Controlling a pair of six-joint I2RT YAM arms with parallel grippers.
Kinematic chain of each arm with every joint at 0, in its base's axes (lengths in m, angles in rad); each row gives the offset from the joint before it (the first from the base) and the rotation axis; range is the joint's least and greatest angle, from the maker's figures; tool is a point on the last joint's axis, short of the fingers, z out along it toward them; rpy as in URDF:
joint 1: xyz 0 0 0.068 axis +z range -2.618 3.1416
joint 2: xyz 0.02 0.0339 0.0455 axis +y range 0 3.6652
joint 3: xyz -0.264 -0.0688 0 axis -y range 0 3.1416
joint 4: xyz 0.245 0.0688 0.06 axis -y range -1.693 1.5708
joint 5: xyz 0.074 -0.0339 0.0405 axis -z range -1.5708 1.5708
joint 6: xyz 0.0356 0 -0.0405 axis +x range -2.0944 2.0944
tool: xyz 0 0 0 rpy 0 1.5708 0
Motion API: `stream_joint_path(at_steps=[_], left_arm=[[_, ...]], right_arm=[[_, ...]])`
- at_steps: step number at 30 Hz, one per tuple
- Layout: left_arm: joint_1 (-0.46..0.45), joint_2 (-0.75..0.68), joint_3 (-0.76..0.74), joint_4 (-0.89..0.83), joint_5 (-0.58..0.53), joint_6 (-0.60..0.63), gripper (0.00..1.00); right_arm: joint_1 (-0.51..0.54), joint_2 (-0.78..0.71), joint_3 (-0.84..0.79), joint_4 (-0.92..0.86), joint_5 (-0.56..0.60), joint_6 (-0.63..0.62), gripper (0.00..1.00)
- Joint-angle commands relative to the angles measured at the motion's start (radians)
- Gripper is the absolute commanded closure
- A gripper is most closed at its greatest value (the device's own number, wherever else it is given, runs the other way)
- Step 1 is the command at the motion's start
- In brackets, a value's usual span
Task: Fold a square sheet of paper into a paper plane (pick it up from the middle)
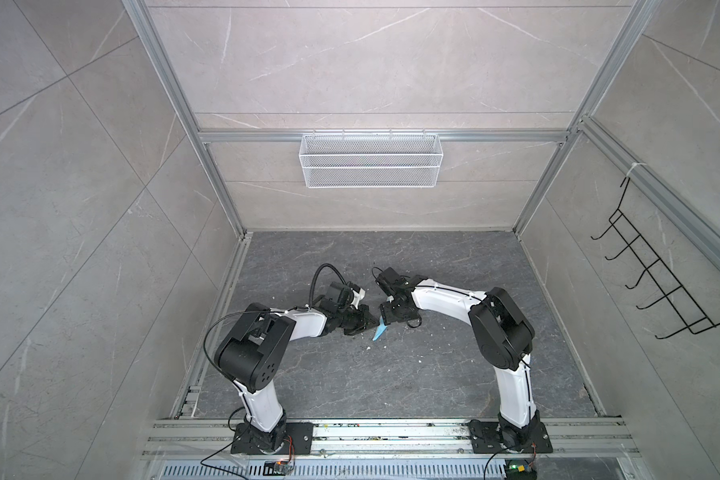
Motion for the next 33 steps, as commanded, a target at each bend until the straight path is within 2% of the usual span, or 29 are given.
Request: stream_joint_path(at_steps=[1,33], left_arm=[[-0.013,0.026,0.033,0.032,0.032,-0.019,0.9],[-0.03,0.032,-0.046,-0.053,-0.024,-0.013,0.93]], right_arm=[[0.011,0.16,-0.084,-0.105,0.018,0.013,0.29],[0.011,0.184,-0.065,-0.122,0.018,0.024,0.31]])
